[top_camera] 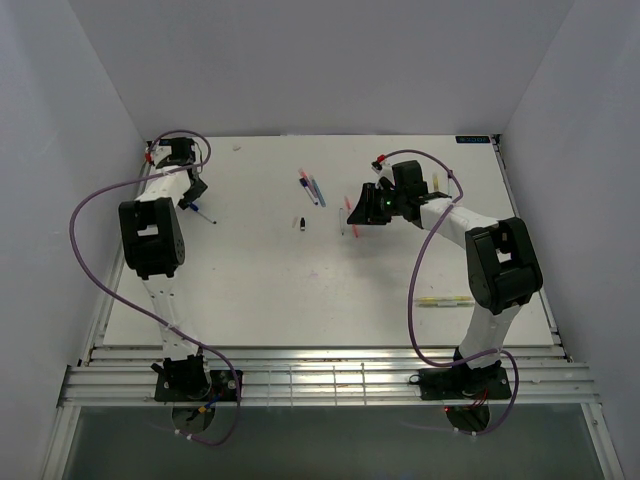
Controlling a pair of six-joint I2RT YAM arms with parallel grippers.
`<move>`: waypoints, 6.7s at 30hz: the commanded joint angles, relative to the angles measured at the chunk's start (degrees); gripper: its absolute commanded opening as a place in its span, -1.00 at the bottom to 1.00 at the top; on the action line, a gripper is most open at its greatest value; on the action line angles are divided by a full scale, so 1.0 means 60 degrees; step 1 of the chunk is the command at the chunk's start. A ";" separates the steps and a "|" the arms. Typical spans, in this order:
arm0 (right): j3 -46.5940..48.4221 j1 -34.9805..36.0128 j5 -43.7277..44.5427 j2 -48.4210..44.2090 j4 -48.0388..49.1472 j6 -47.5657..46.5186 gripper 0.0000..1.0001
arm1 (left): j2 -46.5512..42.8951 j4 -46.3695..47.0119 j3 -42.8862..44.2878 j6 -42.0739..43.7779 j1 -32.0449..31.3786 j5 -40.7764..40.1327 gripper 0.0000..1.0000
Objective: Open the pen caps
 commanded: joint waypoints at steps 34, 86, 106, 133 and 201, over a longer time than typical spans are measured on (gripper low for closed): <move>-0.0007 0.2066 -0.1525 -0.1602 0.0437 0.1117 0.21 | -0.6973 0.2947 -0.5896 0.0579 -0.1288 0.5887 -1.00; 0.3400 0.5430 0.4419 0.0316 -0.2179 0.0260 -0.85 | -1.0918 0.2952 -0.8112 -0.1209 -0.4014 0.4574 -1.00; 0.1225 0.5481 0.1379 -0.0429 0.0026 -0.1270 -0.85 | -0.9745 0.2978 -0.6777 0.0021 -0.4029 0.3795 -1.00; 0.0607 0.1380 0.2880 -0.1060 -0.1874 -0.0534 -0.85 | -0.6730 0.2950 -0.5650 0.2189 -0.4000 0.4996 -1.00; 0.3347 -0.0335 0.1167 0.2911 -0.1597 -0.0829 -0.31 | -0.1498 0.2158 -0.2924 0.3977 -0.3809 0.6549 -0.14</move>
